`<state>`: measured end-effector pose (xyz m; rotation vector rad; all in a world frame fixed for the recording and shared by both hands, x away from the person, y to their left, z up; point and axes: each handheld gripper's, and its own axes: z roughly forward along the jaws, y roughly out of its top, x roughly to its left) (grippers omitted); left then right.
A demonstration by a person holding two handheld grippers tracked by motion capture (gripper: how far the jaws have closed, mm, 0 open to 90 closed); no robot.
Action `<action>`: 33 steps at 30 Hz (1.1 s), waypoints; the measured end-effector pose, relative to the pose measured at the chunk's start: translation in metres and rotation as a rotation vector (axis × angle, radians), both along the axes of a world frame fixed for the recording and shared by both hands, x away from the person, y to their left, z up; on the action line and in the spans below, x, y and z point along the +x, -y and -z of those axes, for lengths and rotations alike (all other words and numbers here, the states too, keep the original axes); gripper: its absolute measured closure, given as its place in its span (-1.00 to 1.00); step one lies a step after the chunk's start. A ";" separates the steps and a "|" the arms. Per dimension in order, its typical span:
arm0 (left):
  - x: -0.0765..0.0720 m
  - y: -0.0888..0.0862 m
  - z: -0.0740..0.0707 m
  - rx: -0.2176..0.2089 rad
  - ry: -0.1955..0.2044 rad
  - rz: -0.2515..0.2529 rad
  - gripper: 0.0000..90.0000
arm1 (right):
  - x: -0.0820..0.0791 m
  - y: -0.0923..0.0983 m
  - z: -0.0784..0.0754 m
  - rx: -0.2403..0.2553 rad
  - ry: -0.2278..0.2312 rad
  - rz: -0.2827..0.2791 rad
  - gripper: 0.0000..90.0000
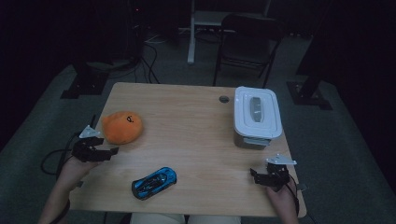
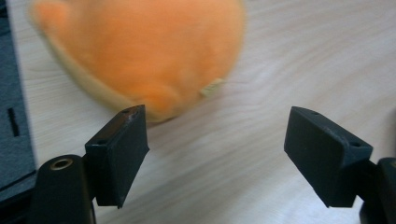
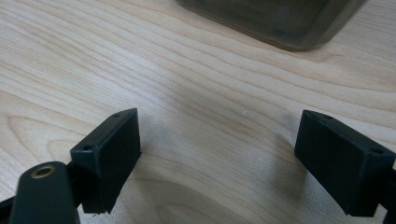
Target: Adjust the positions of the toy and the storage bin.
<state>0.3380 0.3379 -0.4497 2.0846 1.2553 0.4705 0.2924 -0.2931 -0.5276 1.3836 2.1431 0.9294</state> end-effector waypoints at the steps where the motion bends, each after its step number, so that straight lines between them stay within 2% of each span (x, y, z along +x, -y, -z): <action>1: 0.001 -0.002 0.001 -0.012 -0.003 -0.002 -0.49 | 0.000 0.000 0.000 0.000 0.000 0.000 -0.69; 8: 0.012 -0.012 0.011 -0.020 0.006 -0.044 -0.44 | 0.000 0.000 0.000 0.000 0.000 0.000 -0.69; 13: 0.019 -0.010 0.024 0.007 0.013 -0.047 -0.36 | 0.000 0.000 0.000 0.000 0.000 0.000 -0.69; 15: 0.020 -0.007 0.027 0.020 0.033 -0.064 -0.21 | 0.000 0.000 0.000 0.000 0.000 0.000 -0.69; 17: 0.022 -0.006 0.029 0.010 0.036 -0.087 -0.19 | 0.000 0.000 0.000 0.000 0.000 0.000 -0.69; 20: 0.024 -0.005 0.030 0.031 0.040 -0.120 0.12 | 0.000 0.000 0.000 0.000 0.000 0.000 -0.69; 22: 0.024 -0.005 0.030 0.025 0.023 -0.136 0.28 | 0.000 0.000 0.000 0.000 0.000 0.000 -0.69; 28: 0.021 0.002 0.030 0.086 -0.004 -0.123 0.57 | 0.000 0.000 0.000 0.000 0.000 0.000 -0.69; 29: 0.020 0.004 0.030 0.093 0.000 -0.125 0.61 | 0.000 0.000 0.000 0.000 0.000 0.000 -0.69; 33: 0.018 0.009 0.029 0.090 -0.023 -0.118 0.70 | 0.000 0.000 0.000 0.000 0.000 0.000 -0.69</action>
